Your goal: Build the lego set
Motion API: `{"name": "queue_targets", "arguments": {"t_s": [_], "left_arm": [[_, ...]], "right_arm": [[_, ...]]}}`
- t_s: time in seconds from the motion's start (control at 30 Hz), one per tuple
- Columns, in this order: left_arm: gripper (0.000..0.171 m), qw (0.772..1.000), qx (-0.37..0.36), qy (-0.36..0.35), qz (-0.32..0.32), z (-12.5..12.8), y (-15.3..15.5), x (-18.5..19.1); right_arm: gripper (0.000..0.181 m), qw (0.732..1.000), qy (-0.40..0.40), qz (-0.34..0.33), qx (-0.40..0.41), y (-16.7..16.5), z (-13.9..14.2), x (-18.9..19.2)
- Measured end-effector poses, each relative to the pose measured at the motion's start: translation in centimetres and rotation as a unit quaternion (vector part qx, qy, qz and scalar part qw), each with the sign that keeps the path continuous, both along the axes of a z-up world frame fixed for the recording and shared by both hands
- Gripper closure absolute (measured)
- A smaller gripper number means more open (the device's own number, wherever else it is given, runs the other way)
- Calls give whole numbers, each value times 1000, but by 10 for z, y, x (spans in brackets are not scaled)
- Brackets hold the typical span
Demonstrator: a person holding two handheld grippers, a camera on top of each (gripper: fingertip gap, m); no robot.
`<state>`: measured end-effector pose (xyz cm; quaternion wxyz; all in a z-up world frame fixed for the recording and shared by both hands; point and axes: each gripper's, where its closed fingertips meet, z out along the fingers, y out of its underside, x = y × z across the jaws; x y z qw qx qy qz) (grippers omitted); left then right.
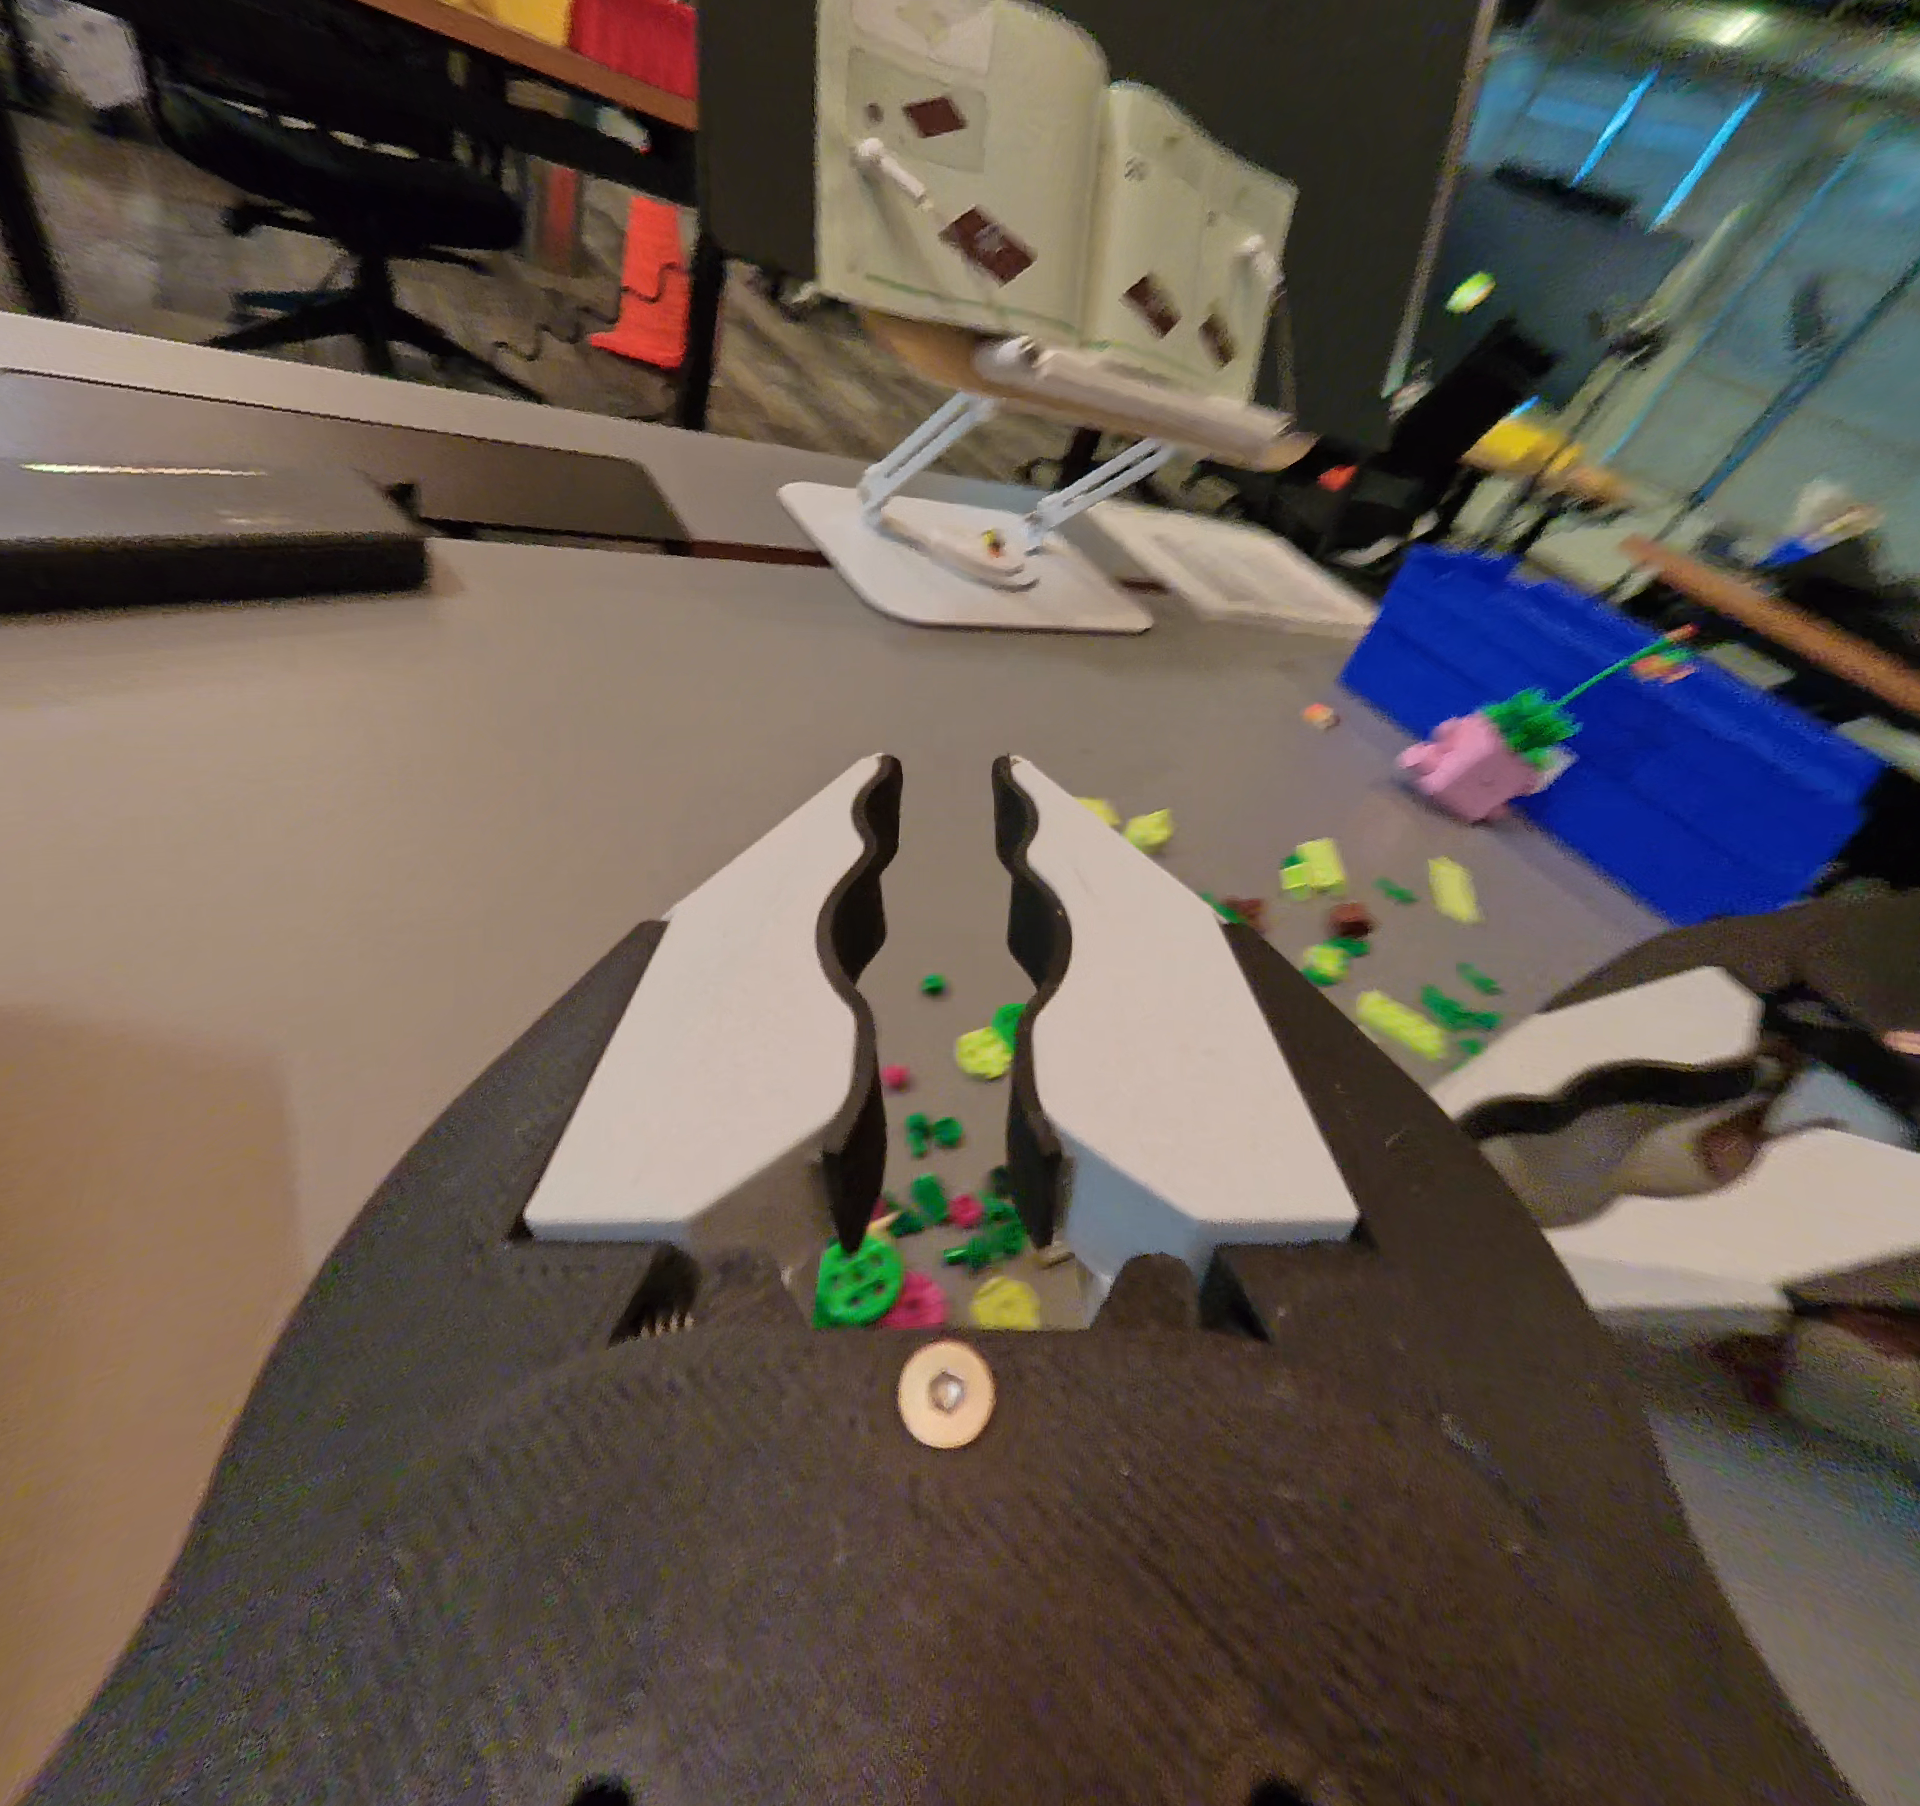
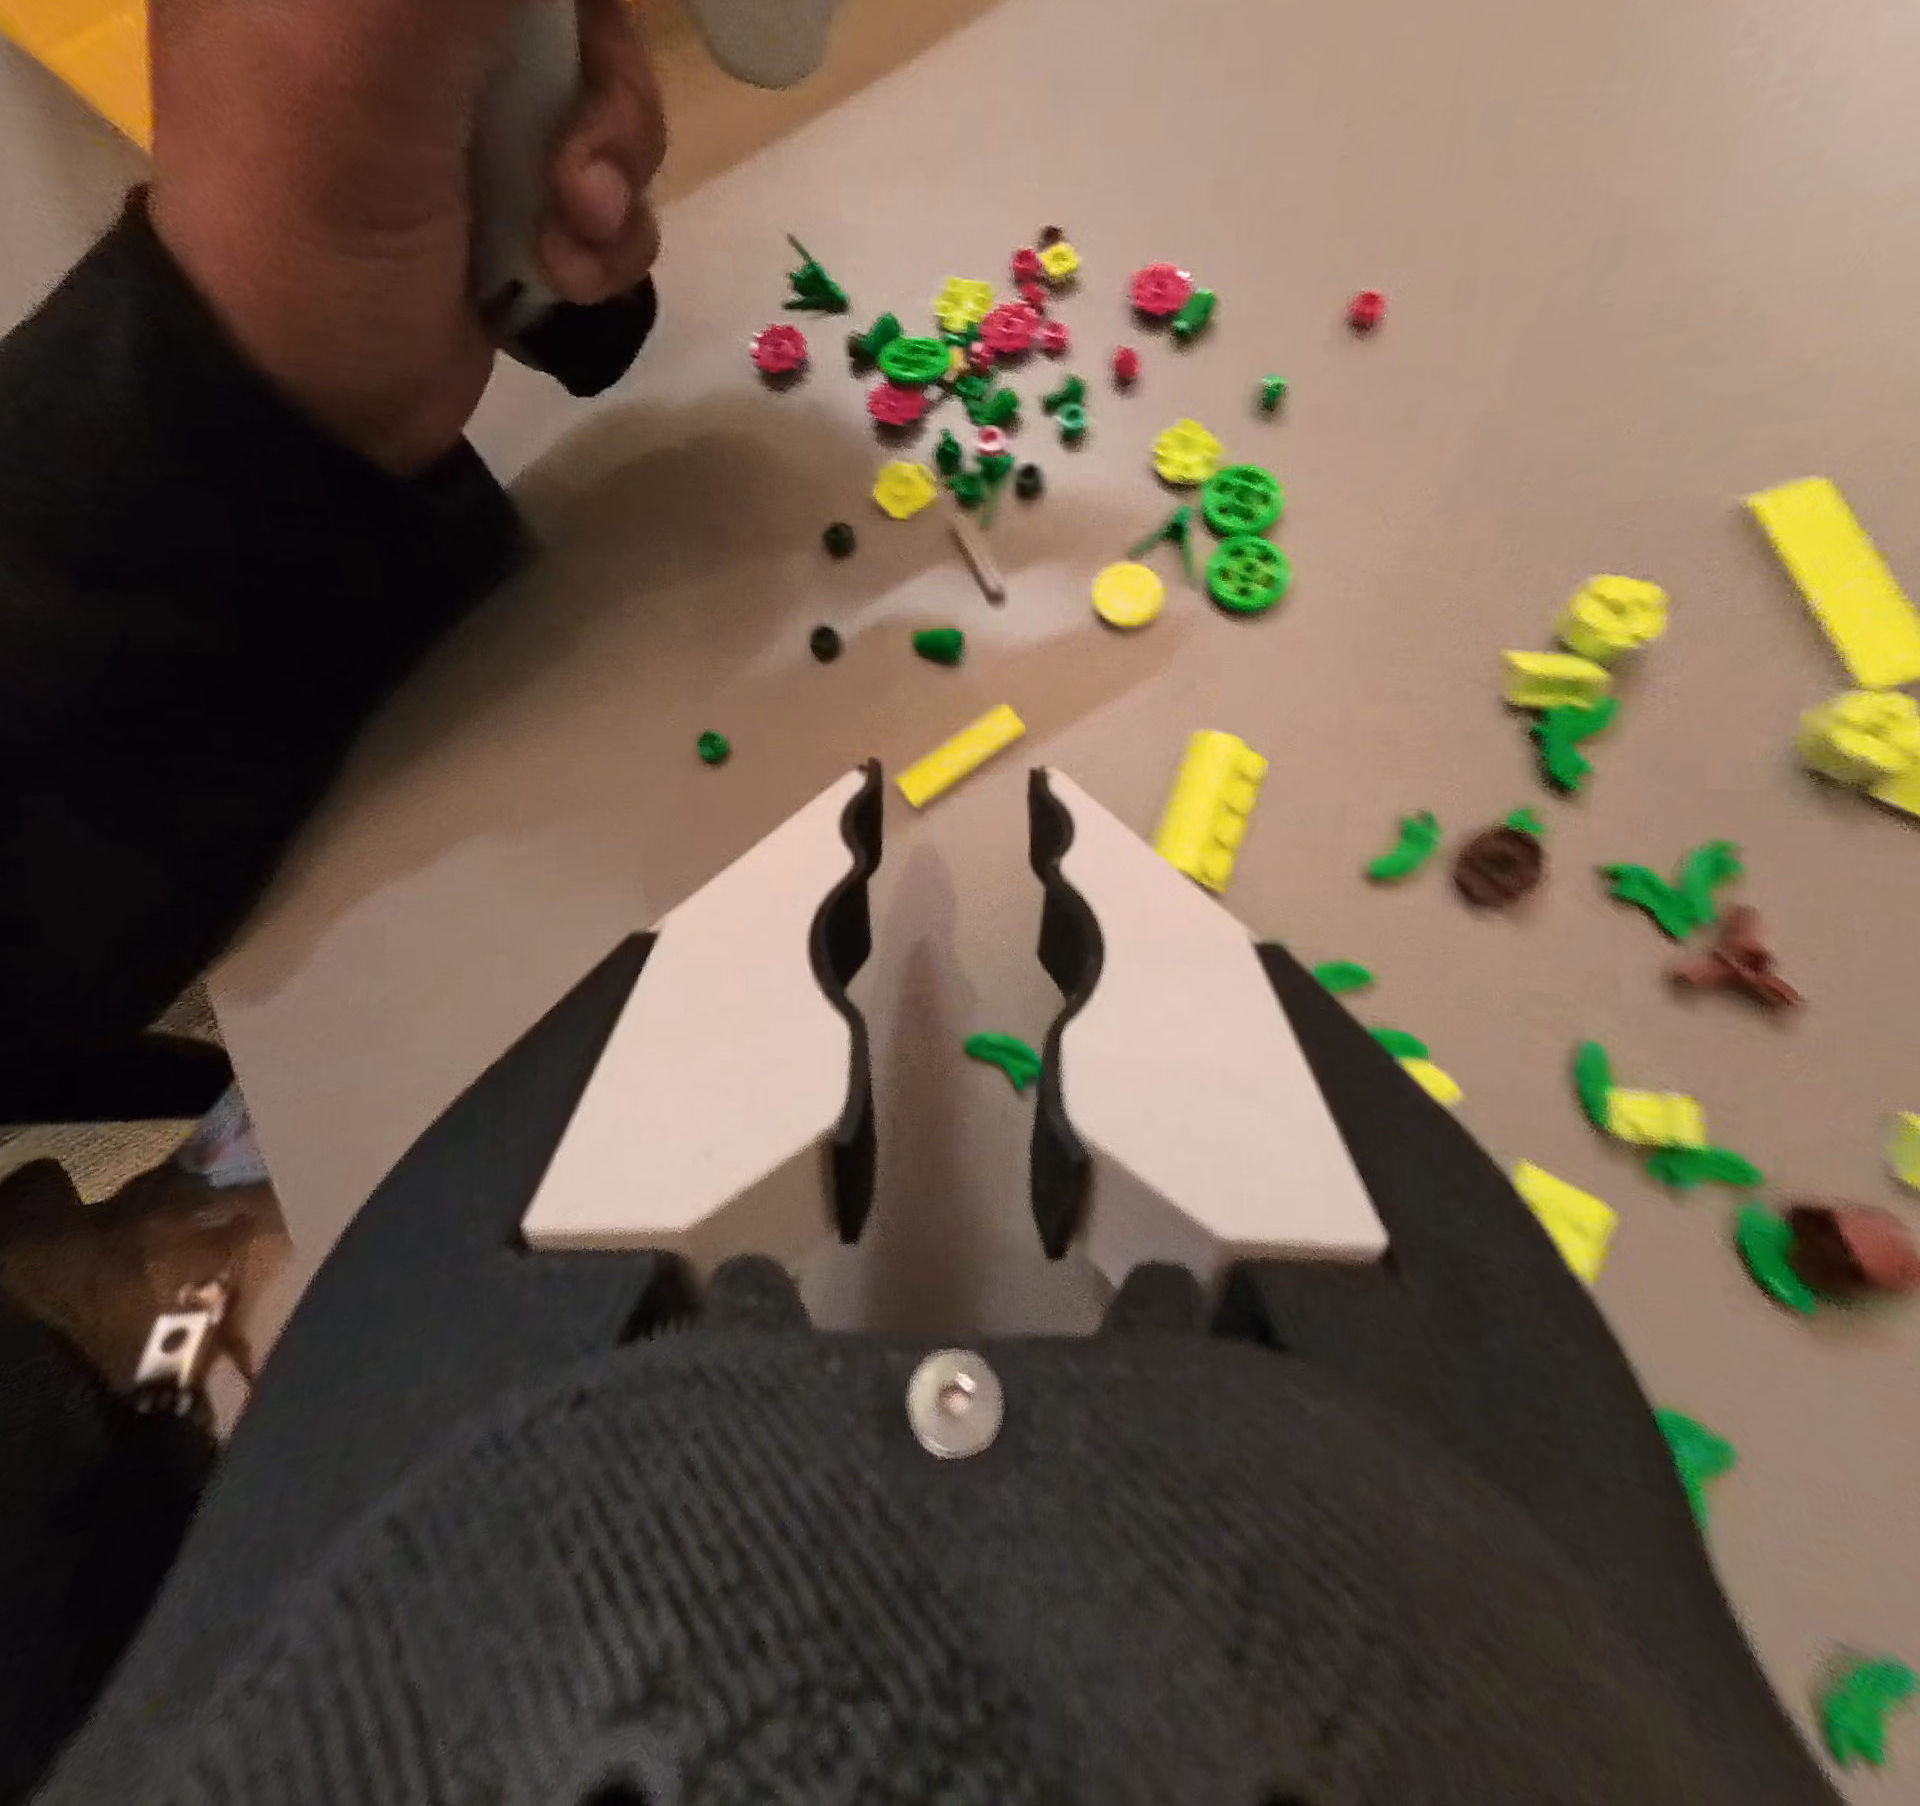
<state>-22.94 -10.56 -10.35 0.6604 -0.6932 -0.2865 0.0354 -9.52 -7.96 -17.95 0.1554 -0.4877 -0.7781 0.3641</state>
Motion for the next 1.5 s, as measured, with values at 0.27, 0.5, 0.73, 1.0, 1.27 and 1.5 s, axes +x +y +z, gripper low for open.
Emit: {"name": "queue_targets", "arguments": {"t_s": [0.27,0.5,0.73,1.0,1.27,1.5], "left_arm": [[171,983,-144,47,99,-27,-27,-36],[171,987,-117,25,104,-24,-37,-42],[171,988,-119,26,95,-25,-32,-40],[171,989,-125,30,77,-28,-21,-33],[171,988,-138,42,58,-30,-11,-27],[171,987,-144,45,45,-33,-6,-26]], "right_arm": [[160,999,-35,1,40,-22,-28,-17],[181,996,-25,-26,84,1,-31,-20],[181,996,4,-53,71,32,-13,-18],[164,991,27,-120,45,97,18,-25],[157,991,-8,-79,104,135,-1,-107],[155,992,-87,-67,57,140,-33,-138]]}}
